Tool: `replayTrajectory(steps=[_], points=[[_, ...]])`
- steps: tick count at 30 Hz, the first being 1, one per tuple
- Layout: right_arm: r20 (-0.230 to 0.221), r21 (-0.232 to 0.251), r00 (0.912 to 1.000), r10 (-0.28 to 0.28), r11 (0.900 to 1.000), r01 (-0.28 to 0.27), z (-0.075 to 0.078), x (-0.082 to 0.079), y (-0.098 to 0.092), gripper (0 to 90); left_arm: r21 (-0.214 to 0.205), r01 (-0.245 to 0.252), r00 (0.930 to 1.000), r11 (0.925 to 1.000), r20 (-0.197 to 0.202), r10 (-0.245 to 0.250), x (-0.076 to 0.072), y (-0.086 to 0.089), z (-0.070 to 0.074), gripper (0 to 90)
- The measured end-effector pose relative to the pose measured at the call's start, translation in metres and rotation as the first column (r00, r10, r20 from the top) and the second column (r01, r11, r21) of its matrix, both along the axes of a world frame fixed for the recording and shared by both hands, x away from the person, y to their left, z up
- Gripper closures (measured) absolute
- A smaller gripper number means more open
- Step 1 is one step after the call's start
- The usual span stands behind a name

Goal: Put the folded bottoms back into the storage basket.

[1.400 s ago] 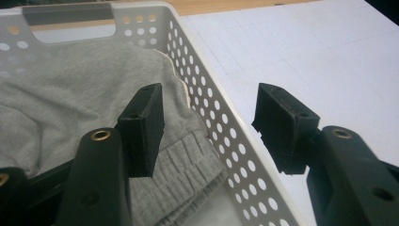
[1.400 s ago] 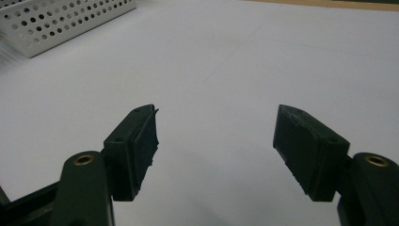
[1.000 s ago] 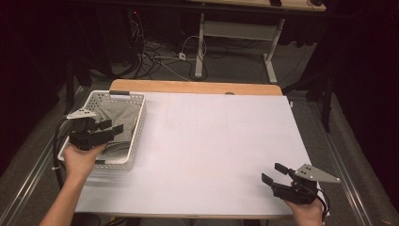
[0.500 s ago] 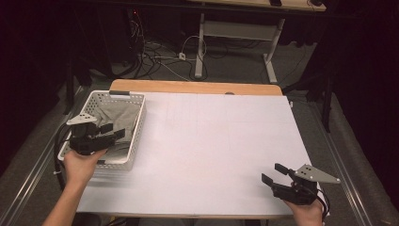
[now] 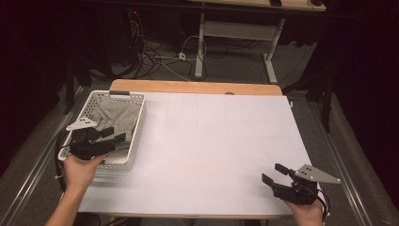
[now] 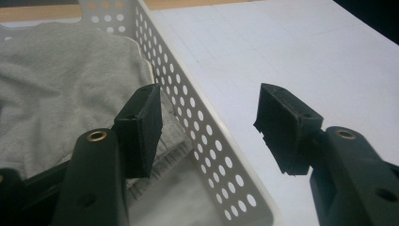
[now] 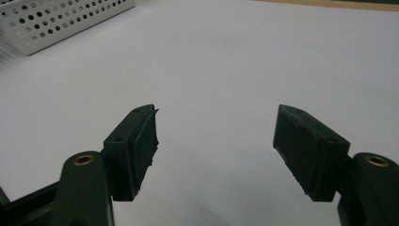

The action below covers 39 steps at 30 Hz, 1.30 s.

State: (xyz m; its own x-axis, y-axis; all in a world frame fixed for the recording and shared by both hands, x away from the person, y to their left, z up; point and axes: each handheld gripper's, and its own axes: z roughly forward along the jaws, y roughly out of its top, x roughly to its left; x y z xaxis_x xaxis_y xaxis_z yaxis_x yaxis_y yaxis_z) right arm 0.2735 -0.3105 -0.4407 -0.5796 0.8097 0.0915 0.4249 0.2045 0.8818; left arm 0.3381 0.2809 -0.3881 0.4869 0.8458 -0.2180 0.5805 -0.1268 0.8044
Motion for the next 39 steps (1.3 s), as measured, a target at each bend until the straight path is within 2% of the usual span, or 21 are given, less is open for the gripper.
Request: replayTrajectory(steps=[33, 39], points=[[0.002, -0.004, 1.0000, 0.004, 1.0000, -0.004, 0.000, 0.000, 0.000, 31.8, 0.017, 0.010, 0.9992, 0.9998, 0.037, -0.011, -0.022, -0.008, -0.009, 40.0], [0.002, -0.003, 1.0000, 0.005, 1.0000, -0.005, 0.000, 0.000, 0.000, 31.8, 0.022, 0.025, 0.9988, 0.9995, 0.043, -0.026, -0.027, -0.008, -0.010, 39.9]])
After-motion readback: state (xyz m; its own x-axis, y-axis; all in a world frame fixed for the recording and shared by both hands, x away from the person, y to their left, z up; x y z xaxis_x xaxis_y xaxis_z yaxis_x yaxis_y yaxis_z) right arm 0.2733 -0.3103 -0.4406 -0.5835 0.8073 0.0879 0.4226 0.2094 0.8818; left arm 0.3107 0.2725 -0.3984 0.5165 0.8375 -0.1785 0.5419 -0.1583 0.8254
